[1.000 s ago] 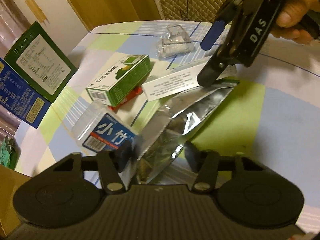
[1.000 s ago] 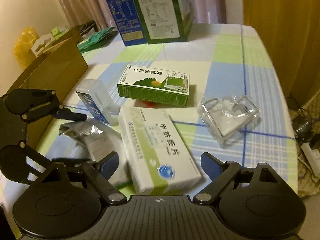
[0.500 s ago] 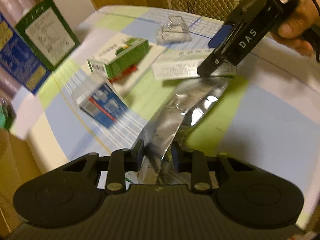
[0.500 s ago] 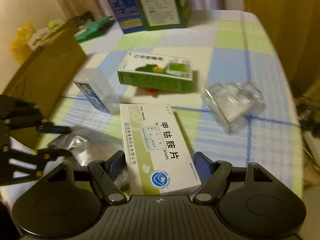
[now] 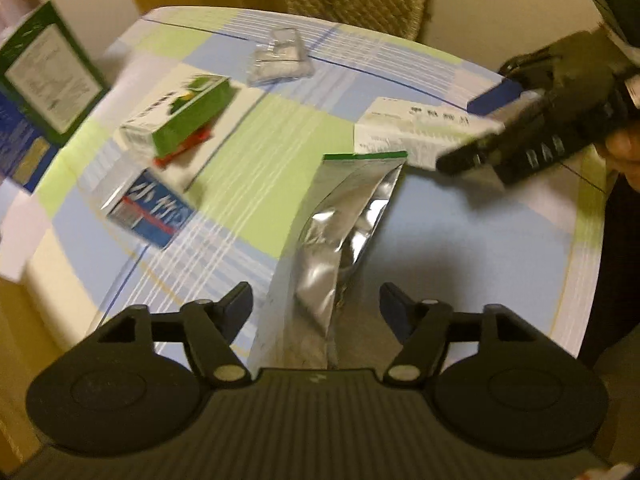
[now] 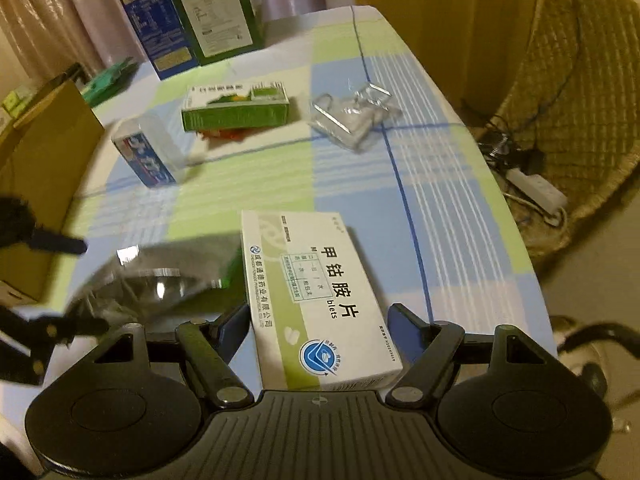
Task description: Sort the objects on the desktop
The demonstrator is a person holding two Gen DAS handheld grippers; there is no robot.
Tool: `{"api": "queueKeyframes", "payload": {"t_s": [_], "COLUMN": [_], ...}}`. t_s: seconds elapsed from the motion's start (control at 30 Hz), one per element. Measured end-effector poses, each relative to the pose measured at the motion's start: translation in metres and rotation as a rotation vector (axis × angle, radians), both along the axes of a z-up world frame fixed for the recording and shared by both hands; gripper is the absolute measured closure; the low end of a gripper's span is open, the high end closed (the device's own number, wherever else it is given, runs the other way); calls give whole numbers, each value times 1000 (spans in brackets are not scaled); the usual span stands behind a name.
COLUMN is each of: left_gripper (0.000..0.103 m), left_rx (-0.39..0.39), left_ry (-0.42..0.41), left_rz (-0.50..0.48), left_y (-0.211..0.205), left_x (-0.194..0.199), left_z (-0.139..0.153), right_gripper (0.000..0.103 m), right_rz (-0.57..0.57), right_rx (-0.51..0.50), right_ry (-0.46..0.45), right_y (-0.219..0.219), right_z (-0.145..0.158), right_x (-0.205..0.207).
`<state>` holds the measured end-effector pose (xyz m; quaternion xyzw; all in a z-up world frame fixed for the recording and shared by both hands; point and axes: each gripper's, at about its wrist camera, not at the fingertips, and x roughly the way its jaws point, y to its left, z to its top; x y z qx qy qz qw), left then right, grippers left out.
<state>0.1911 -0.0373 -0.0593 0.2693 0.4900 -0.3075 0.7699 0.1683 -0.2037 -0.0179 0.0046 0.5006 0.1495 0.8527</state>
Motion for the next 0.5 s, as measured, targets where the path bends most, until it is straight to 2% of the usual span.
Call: {"api": "queueKeyframes", "payload": {"t_s": [0.13,0.27,0.37,0.43,0.5], "left_gripper": [30,31,39,53,61], "left_rx": [14,25,18,25,16], "left_ry": [47,64,80,73,78], "left_rz": [-23,-36,-14,9,49], "left_y": [-9,-12,-11,-9,-5], "left_x": [12,20,25,26,26], "left_z": [-18,-31,-37,-38,-36], "right_gripper": [31,29,24,24,24], "right_rz": [55,101,91,78,77], "right_rx": [-46,-38,-15,-11,-6], "right_ry": [10,-9,-28,-46,-58], "right_y": [8,7,3,2,3], "right_z": [-17,-27,-29,-30,-30], "right_x": [-11,-15,-14,-13,-12]}}
